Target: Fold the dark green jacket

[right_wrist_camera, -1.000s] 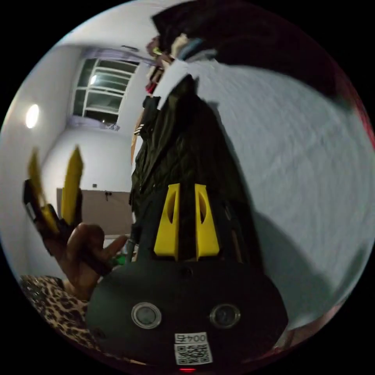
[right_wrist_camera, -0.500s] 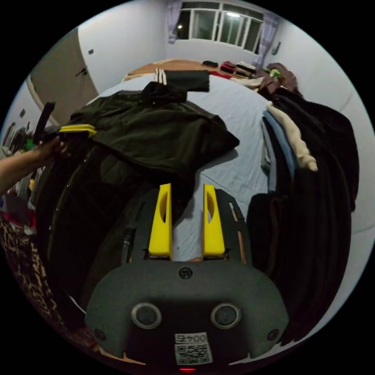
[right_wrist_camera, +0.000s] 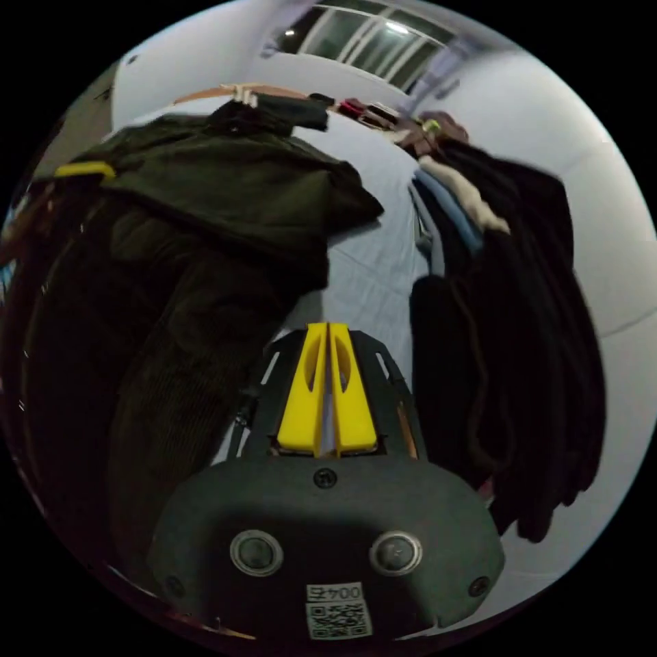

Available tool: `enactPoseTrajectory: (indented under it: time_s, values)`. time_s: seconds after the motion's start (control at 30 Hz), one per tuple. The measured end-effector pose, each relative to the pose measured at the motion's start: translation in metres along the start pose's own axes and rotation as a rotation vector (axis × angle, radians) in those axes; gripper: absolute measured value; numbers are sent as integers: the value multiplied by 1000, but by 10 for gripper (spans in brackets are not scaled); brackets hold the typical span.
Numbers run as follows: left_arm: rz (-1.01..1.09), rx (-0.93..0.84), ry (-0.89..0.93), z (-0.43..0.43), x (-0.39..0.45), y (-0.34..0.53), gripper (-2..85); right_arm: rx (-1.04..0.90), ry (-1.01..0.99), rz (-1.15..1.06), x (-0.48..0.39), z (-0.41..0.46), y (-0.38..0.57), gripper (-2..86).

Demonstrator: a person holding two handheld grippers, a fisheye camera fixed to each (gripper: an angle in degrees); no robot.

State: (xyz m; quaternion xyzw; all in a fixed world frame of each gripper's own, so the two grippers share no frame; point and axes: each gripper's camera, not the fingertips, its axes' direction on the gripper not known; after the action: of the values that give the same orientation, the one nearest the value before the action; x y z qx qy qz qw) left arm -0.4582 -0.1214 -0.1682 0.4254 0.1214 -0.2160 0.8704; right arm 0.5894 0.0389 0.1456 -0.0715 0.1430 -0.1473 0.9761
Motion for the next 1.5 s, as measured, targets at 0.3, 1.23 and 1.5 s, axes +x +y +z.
enactPoseTrajectory:
  time_s: [0.3, 1.23, 1.5]
  values:
    - [-9, 3, -22, -5, -18, -3, 36, 74, -615, 503, 111, -2, -42, 60]
    - [-38, 7, 20, -28, -83, -11, 21, 76, -420, 251, 88, -15, -21, 83]
    - [-110, 7, 124, -49, -107, -8, 43, 28, -291, 127, 52, -8, -36, 89]
